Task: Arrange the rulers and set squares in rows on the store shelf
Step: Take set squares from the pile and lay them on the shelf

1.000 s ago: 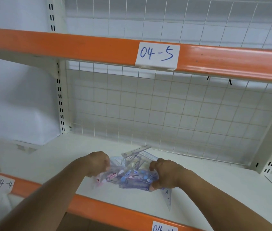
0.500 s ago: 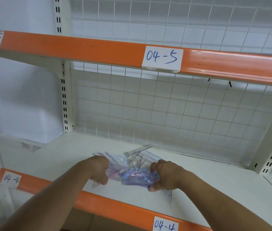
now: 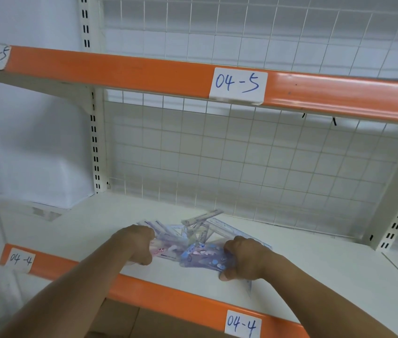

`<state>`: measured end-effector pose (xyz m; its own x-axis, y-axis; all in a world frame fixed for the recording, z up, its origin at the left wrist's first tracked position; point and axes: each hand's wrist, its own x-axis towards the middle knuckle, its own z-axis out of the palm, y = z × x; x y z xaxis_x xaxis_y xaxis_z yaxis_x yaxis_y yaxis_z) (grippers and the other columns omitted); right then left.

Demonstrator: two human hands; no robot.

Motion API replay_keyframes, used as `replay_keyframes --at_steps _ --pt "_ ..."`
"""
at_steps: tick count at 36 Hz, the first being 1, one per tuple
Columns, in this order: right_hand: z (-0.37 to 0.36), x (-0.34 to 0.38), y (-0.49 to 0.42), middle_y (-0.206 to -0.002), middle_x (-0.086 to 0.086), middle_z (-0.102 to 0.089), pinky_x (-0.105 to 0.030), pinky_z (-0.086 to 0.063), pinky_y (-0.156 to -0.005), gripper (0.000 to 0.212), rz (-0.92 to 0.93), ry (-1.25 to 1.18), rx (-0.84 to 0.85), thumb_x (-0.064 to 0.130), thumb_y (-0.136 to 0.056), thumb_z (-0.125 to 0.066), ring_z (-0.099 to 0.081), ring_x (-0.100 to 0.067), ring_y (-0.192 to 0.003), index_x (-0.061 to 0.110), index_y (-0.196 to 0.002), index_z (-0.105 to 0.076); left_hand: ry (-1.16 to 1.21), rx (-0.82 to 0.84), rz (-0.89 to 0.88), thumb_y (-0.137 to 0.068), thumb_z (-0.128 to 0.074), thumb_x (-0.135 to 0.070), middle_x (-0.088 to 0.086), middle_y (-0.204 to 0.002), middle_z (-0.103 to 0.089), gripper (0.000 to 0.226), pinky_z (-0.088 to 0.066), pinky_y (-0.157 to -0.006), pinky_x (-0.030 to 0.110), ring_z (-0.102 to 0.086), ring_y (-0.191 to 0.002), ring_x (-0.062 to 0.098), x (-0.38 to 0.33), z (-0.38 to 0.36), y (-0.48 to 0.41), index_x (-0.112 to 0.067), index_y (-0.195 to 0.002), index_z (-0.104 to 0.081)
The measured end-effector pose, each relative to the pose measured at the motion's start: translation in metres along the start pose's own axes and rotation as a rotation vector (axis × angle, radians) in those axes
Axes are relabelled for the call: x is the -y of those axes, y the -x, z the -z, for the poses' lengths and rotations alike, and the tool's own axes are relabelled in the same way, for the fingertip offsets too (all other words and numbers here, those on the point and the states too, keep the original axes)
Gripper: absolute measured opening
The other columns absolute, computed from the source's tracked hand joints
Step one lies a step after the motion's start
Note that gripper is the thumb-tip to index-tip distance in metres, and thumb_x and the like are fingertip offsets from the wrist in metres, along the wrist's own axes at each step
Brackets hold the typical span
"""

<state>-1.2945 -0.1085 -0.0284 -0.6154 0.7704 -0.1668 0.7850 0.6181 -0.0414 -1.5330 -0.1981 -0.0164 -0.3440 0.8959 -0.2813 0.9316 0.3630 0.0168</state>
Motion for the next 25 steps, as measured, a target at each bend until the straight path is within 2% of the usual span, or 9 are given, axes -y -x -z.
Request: replay_keyframes --at_steps 3,4,7,10,12,15,17,20,25 --pt "0.000 -0.001 -0.001 -0.117 -0.004 -0.053 -0.030 -0.040 -0.081 0.061 0.008 0.000 0.011 0.058 -0.079 -0.065 -0.053 -0.023 -0.110 0.019 -0.125 -0.053 0.039 -0.002 0.004 -0.083 -0.061 -0.022 0.004 -0.129 -0.053 0.056 -0.046 -0.070 0.023 -0.057 -0.105 0.019 0.000 -0.001 0.003 -0.019 -0.136 -0.045" --pt "0.000 -0.001 -0.001 -0.115 -0.004 -0.053 -0.030 -0.040 -0.081 0.061 0.010 -0.002 0.024 0.059 -0.078 -0.065 -0.052 -0.023 -0.110 0.019 -0.124 -0.054 0.044 0.004 0.001 -0.083 -0.061 -0.023 0.004 -0.129 -0.053 0.056 -0.047 -0.071 0.023 -0.057 -0.104 0.019 0.000 -0.002 0.003 -0.019 -0.137 -0.045" --pt "0.000 -0.004 -0.001 -0.118 -0.004 -0.052 -0.030 -0.041 -0.083 0.058 0.012 -0.003 0.072 0.053 -0.079 -0.065 -0.051 -0.022 -0.109 0.020 -0.126 -0.054 0.046 0.004 0.004 -0.081 -0.061 -0.025 0.001 -0.129 -0.054 0.059 -0.050 -0.088 0.028 -0.057 -0.110 0.018 -0.001 -0.003 0.005 -0.021 -0.137 -0.044" --pt "0.001 -0.007 0.000 -0.105 0.001 -0.051 -0.025 -0.040 -0.075 0.048 0.021 -0.037 0.064 0.042 -0.080 -0.068 -0.050 -0.016 -0.095 0.020 -0.121 -0.056 0.050 0.002 0.003 -0.081 -0.061 -0.025 -0.001 -0.125 -0.057 0.057 -0.049 -0.087 0.028 -0.057 -0.094 0.016 -0.001 -0.002 0.006 -0.023 -0.136 -0.045" --pt "0.001 -0.008 0.000 -0.104 0.002 -0.053 -0.022 -0.039 -0.071 0.046 0.027 -0.053 0.049 0.038 -0.079 -0.069 -0.050 -0.015 -0.092 0.020 -0.120 -0.057 0.065 -0.005 -0.002 -0.081 -0.060 -0.025 -0.001 -0.122 -0.059 0.055 -0.050 -0.085 0.027 -0.057 -0.087 0.016 0.000 -0.001 0.006 -0.022 -0.134 -0.047" --pt "0.000 -0.010 0.001 -0.113 0.001 -0.058 -0.024 -0.043 -0.077 0.050 0.016 -0.080 0.022 0.039 -0.079 -0.069 -0.054 -0.017 -0.099 0.021 -0.123 -0.056 0.073 -0.030 -0.013 -0.080 -0.061 -0.028 -0.002 -0.127 -0.057 0.057 -0.050 -0.090 0.028 -0.059 -0.104 0.015 0.001 0.000 0.006 -0.024 -0.135 -0.047" --pt "-0.001 -0.012 0.003 -0.117 0.000 -0.057 -0.026 -0.045 -0.081 0.054 0.004 -0.096 0.005 0.042 -0.077 -0.069 -0.055 -0.018 -0.104 0.023 -0.126 -0.056 0.075 -0.043 -0.027 -0.080 -0.061 -0.030 -0.003 -0.129 -0.054 0.060 -0.050 -0.090 0.027 -0.057 -0.107 0.015 0.001 0.001 0.007 -0.027 -0.138 -0.043" --pt "-0.001 -0.013 0.006 -0.118 0.000 -0.057 -0.024 -0.044 -0.081 0.057 -0.003 -0.117 -0.013 0.045 -0.076 -0.069 -0.055 -0.018 -0.104 0.025 -0.128 -0.055 0.087 -0.053 -0.055 -0.081 -0.062 -0.031 -0.005 -0.130 -0.054 0.062 -0.048 -0.088 0.027 -0.055 -0.104 0.014 0.000 0.002 0.008 -0.029 -0.140 -0.041" --pt "0.002 -0.013 0.013 -0.108 -0.001 -0.062 -0.024 -0.041 -0.070 0.041 0.003 -0.108 -0.070 0.045 -0.077 -0.066 -0.056 -0.018 -0.093 0.022 -0.112 -0.065 0.127 -0.058 -0.098 -0.082 -0.062 -0.037 -0.006 -0.142 -0.045 0.070 -0.045 -0.094 0.027 -0.052 -0.119 0.015 -0.004 -0.001 0.010 -0.033 -0.145 -0.032"
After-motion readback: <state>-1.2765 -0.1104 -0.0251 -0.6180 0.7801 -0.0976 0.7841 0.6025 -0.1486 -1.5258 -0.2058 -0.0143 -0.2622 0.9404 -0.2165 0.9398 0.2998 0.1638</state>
